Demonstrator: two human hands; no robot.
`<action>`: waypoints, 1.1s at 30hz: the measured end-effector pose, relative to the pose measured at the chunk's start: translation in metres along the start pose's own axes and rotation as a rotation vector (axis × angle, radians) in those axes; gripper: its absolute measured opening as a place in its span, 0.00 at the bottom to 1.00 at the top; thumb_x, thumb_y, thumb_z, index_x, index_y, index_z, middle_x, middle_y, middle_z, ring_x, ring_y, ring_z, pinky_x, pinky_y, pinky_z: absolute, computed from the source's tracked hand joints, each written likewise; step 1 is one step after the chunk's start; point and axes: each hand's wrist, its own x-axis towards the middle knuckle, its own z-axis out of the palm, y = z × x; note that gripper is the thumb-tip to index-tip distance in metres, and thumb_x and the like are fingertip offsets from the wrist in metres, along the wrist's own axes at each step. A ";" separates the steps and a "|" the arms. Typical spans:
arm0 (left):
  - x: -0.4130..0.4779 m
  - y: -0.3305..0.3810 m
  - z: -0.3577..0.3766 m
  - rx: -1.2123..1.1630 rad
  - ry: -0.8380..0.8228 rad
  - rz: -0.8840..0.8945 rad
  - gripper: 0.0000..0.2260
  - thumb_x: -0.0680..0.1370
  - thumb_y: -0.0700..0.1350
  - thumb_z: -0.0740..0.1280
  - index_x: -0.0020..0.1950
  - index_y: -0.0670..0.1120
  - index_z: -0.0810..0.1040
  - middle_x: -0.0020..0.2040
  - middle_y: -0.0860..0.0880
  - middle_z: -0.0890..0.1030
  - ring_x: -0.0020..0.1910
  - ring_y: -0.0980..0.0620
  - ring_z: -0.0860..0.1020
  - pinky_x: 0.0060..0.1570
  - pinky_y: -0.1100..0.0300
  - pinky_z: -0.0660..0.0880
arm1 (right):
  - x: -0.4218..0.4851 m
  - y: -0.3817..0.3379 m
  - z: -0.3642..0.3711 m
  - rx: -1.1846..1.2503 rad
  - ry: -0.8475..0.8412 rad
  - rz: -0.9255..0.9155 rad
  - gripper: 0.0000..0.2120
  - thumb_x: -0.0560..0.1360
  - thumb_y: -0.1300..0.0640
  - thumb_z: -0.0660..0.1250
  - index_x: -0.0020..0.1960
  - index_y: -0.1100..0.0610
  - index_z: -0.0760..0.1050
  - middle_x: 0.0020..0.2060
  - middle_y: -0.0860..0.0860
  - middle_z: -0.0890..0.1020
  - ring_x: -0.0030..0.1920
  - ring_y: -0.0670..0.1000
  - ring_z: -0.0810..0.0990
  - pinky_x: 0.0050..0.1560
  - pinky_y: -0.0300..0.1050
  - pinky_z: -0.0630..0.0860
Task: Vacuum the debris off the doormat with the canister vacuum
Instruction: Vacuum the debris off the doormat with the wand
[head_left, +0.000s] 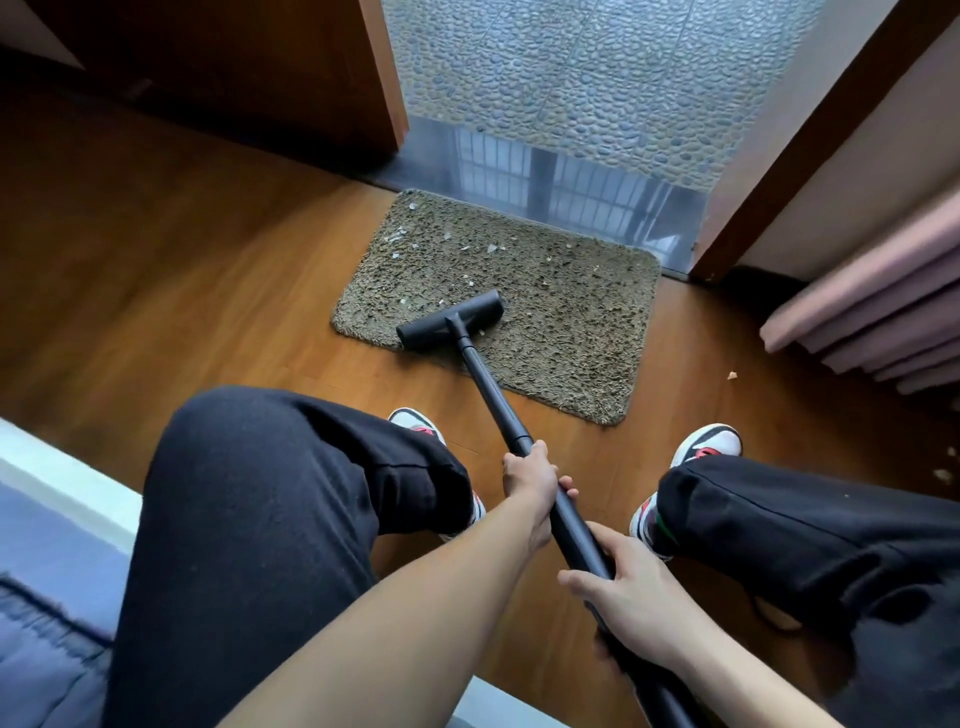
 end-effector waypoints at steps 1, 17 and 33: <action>0.003 0.005 0.000 0.000 -0.001 0.003 0.07 0.82 0.47 0.61 0.53 0.44 0.67 0.35 0.47 0.70 0.25 0.52 0.70 0.24 0.63 0.70 | 0.005 -0.003 0.001 0.000 0.003 0.000 0.12 0.78 0.56 0.68 0.55 0.40 0.70 0.37 0.56 0.79 0.25 0.53 0.80 0.27 0.46 0.79; 0.010 0.025 0.000 0.123 0.020 0.031 0.13 0.83 0.48 0.59 0.63 0.41 0.68 0.34 0.46 0.72 0.25 0.51 0.72 0.24 0.62 0.73 | 0.021 -0.007 0.003 0.158 -0.033 0.053 0.14 0.79 0.58 0.68 0.63 0.49 0.73 0.34 0.56 0.75 0.25 0.53 0.78 0.26 0.43 0.76; -0.039 -0.041 0.002 0.222 -0.035 -0.010 0.13 0.83 0.49 0.58 0.62 0.41 0.68 0.39 0.44 0.75 0.26 0.50 0.74 0.23 0.63 0.75 | -0.044 0.042 0.013 0.206 0.050 0.116 0.20 0.78 0.59 0.69 0.69 0.49 0.72 0.34 0.58 0.76 0.24 0.54 0.78 0.24 0.43 0.75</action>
